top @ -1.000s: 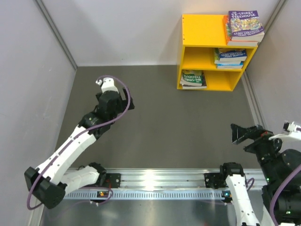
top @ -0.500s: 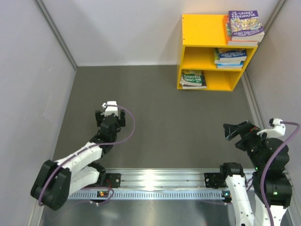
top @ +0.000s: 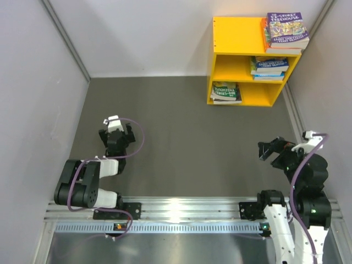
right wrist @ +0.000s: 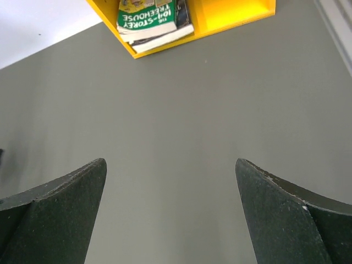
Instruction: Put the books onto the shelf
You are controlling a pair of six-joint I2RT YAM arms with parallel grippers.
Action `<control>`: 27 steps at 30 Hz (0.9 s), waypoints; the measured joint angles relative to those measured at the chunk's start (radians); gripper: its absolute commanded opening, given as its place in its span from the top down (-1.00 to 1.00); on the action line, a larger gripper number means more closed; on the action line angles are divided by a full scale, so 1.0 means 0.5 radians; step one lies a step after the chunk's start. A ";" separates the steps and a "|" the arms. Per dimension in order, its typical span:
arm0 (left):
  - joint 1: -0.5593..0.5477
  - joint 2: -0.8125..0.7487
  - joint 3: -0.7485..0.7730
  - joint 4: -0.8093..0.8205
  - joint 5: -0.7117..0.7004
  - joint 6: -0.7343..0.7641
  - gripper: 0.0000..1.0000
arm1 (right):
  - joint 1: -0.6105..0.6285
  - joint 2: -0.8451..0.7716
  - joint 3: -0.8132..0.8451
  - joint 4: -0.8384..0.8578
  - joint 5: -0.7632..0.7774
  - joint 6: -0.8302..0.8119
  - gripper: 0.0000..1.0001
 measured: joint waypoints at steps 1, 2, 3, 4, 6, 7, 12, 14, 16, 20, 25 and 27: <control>0.050 0.002 -0.003 0.020 0.059 -0.006 -0.96 | 0.000 -0.005 -0.044 0.054 -0.005 -0.035 -1.00; 0.096 0.007 -0.003 0.043 0.108 -0.008 -0.95 | 0.000 -0.014 -0.102 0.130 -0.014 -0.079 -1.00; 0.140 0.018 -0.001 0.077 0.165 -0.012 -0.96 | 0.000 -0.024 -0.150 0.189 -0.027 -0.111 -0.99; 0.173 0.034 0.004 0.099 0.221 -0.010 -0.94 | 0.000 -0.031 -0.201 0.252 -0.047 -0.140 -1.00; 0.208 0.127 0.005 0.227 0.342 0.005 -0.84 | 0.000 -0.034 -0.291 0.382 -0.082 -0.173 -1.00; 0.209 0.191 0.004 0.323 0.384 0.011 -0.90 | 0.000 -0.031 -0.333 0.439 -0.097 -0.179 -1.00; 0.208 0.398 0.005 0.451 0.585 0.079 -0.98 | 0.000 0.043 -0.546 0.744 -0.134 -0.202 -0.99; 0.208 0.398 0.005 0.499 0.623 0.085 -0.98 | 0.000 0.099 -0.659 0.899 -0.123 -0.256 -0.99; 0.208 0.398 0.005 0.513 0.649 0.092 -0.98 | 0.000 0.168 -0.802 1.064 -0.082 -0.329 -0.99; 0.208 0.398 0.005 0.522 0.681 0.106 -0.98 | 0.000 0.336 -1.070 1.447 0.063 -0.422 -0.99; 0.209 0.398 0.005 0.524 0.688 0.111 -0.98 | 0.000 0.747 -1.492 2.393 0.127 -0.536 -1.00; 0.209 0.398 0.005 0.524 0.688 0.111 -0.98 | 0.000 1.116 -1.576 2.803 0.190 -0.562 -0.99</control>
